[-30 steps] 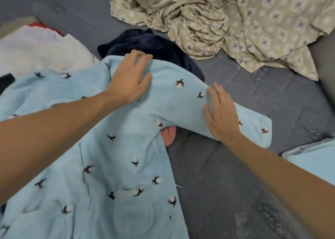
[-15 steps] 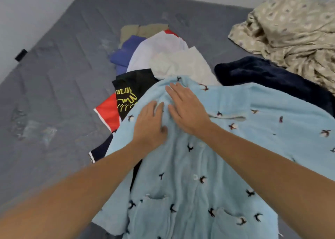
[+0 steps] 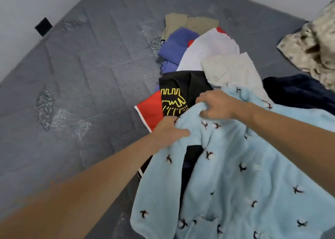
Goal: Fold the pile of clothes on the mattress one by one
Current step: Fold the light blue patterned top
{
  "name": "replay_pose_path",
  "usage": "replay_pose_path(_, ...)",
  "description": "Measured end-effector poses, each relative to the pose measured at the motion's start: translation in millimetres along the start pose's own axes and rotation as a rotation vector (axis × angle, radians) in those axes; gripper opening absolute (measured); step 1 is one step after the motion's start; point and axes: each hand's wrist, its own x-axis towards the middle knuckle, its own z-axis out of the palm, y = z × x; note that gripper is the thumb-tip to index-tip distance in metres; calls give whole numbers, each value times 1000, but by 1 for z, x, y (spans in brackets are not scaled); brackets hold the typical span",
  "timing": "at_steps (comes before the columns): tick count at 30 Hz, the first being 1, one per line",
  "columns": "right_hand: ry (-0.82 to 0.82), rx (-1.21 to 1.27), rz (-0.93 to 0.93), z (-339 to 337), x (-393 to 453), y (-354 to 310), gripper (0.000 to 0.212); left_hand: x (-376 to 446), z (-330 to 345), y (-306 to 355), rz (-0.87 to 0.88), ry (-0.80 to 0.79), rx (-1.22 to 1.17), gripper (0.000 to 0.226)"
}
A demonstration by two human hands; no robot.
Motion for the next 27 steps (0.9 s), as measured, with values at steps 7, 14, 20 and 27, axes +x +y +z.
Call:
replay_pose_path(7,-291,206,154,-60,22,-7,22,22,-75,8,103,167,-29,14)
replay_pose_path(14,-96,237,166,-57,39,-14,28,13,-139,12,-77,-413,351,38)
replay_pose_path(20,184,149,241,-32,52,-7,6,12,-197,-10,11,-3,120,32)
replay_pose_path(27,370,-176,264,-3,61,1,13,43,-237,-49,77,334,738,19)
